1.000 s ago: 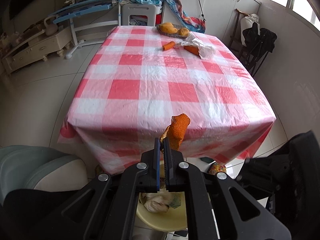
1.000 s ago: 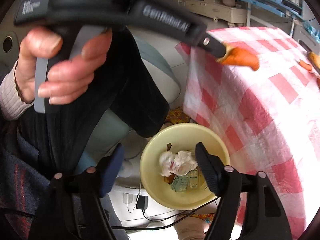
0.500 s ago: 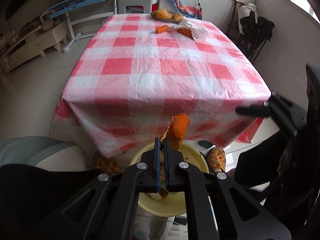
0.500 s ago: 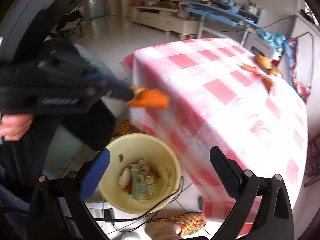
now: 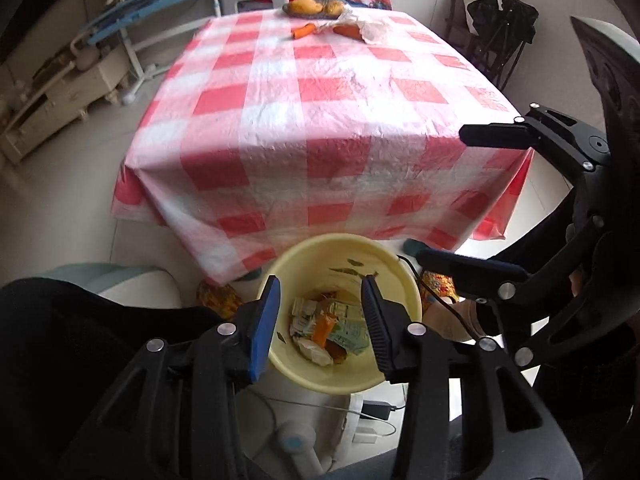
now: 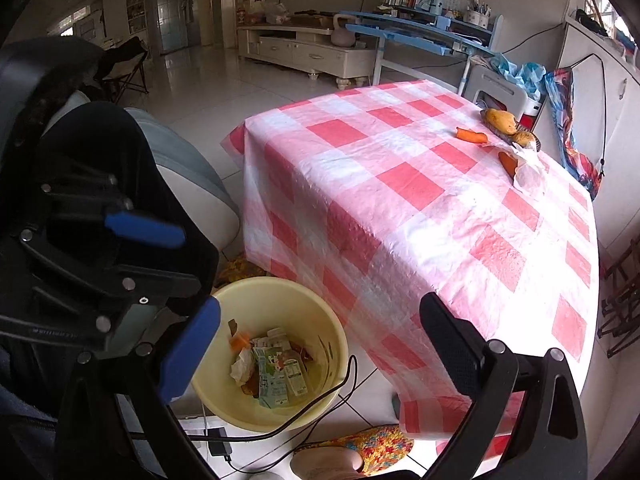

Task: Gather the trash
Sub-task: 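Bring both open tools back over the table toward the remaining peels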

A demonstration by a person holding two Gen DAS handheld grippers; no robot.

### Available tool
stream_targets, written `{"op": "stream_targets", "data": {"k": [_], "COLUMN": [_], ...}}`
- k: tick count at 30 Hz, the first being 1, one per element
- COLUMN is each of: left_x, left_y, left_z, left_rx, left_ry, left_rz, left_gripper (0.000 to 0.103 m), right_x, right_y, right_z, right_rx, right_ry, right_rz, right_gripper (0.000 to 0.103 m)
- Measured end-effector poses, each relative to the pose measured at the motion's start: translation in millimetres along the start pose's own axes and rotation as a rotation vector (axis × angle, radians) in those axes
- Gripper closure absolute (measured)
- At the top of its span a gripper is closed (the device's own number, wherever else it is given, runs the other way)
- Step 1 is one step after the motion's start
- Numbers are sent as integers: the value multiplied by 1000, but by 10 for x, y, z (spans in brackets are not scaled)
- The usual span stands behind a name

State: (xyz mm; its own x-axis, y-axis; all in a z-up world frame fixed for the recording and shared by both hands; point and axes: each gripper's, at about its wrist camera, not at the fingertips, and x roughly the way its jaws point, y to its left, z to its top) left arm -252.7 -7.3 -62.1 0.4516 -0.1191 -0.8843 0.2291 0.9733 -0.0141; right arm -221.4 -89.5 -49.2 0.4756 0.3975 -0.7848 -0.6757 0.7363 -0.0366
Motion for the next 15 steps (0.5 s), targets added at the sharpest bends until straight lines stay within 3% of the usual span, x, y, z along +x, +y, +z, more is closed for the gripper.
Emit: {"op": "stream_targets", "data": {"k": [15], "left_x": [-35], "left_y": [76], "left_z": [24], "left_rx": [-32], "left_ry": [-45], "left_rz": [9], "left_gripper": [60], "right_x": [76], "right_y": [71], "right_z": [-17], "right_rx": [-28], "right_ry": [33], "right_rz": [0], "right_gripper": [8]}}
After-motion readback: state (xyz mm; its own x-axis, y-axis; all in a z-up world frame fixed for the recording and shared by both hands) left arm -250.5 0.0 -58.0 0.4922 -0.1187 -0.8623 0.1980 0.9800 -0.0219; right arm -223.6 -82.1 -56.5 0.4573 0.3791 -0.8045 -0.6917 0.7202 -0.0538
